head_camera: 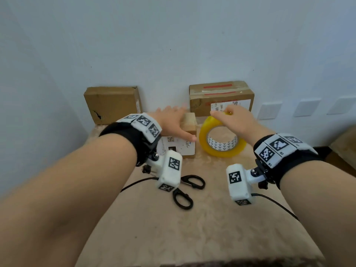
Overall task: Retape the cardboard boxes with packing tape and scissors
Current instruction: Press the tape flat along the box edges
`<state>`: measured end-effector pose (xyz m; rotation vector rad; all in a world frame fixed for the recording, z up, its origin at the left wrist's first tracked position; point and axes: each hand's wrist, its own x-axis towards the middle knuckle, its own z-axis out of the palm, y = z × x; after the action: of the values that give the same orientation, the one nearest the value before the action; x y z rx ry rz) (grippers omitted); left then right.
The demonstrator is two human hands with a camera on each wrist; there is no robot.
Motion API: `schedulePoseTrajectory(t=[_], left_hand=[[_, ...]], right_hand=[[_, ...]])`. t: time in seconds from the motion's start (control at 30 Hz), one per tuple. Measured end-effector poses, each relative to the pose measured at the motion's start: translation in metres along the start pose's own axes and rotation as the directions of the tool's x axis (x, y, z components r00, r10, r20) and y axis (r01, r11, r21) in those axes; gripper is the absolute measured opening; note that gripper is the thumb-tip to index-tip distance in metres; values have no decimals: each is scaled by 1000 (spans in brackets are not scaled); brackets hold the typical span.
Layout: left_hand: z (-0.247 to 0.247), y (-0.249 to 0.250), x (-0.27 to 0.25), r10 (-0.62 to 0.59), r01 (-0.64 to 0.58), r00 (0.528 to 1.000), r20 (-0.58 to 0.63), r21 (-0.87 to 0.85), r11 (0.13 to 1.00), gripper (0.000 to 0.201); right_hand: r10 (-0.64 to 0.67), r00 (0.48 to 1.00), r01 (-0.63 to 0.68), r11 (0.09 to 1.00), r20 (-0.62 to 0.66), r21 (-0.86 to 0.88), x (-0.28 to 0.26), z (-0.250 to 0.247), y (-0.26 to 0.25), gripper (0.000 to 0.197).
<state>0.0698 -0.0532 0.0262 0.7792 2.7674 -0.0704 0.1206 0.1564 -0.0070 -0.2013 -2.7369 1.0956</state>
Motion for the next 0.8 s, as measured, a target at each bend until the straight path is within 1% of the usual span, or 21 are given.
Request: schedulePoseTrajectory(t=[0.03, 0.07, 0.13, 0.2, 0.23, 0.3, 0.37, 0.4, 0.47, 0.53, 0.57, 0.63, 0.7, 0.8], left_hand=[[-3, 8, 2, 66, -66, 998, -8, 22, 998, 118], [-4, 14, 4, 100, -100, 995, -5, 41, 994, 116], [-1, 18, 6, 89, -88, 996, -11, 37, 995, 113], [0, 13, 4, 84, -87, 994, -65, -40, 995, 112], [0, 10, 2, 100, -110, 989, -111, -89, 990, 111], [-2, 3, -4, 125, -168, 969, -214, -195, 966, 110], [-2, -5, -12, 107, -209, 949, -297, -339, 917, 108], [0, -9, -15, 83, -227, 938, -337, -415, 881, 105], [7, -14, -22, 21, -275, 908, -419, -557, 783, 96], [17, -13, -26, -51, -334, 872, -486, -669, 663, 87], [22, -13, -27, -83, -356, 857, -508, -701, 618, 83], [32, -17, -28, -127, -364, 847, -516, -737, 569, 77], [37, -29, -28, -135, -339, 861, -490, -752, 565, 77], [33, -51, -36, -108, -280, 901, -419, -755, 593, 93]], right_hand=[[19, 999, -17, 998, -32, 63, -3, 1, 6, 37], [35, 997, -27, 992, -69, 120, -7, 3, 11, 43], [70, 985, -33, 974, -157, 223, -13, 5, 18, 52], [82, 977, -22, 957, -197, 288, -18, 3, 17, 54], [67, 977, -8, 959, -200, 283, -18, 1, 13, 54], [16, 980, 26, 977, -197, 210, -14, -9, -5, 53], [-57, 978, 82, 989, -199, 123, -7, -27, -33, 47], [-98, 974, 120, 988, -205, 101, -4, -37, -48, 44], [-163, 953, 196, 975, -254, 109, 0, -52, -72, 46], [-190, 936, 239, 962, -297, 136, -1, -53, -85, 50], [-187, 936, 237, 961, -299, 140, -2, -49, -89, 52], [-181, 938, 224, 967, -295, 121, -6, -38, -99, 54], [-211, 934, 236, 970, -289, 52, -8, -30, -116, 60], [-272, 938, 255, 961, -216, -106, -4, -22, -150, 72]])
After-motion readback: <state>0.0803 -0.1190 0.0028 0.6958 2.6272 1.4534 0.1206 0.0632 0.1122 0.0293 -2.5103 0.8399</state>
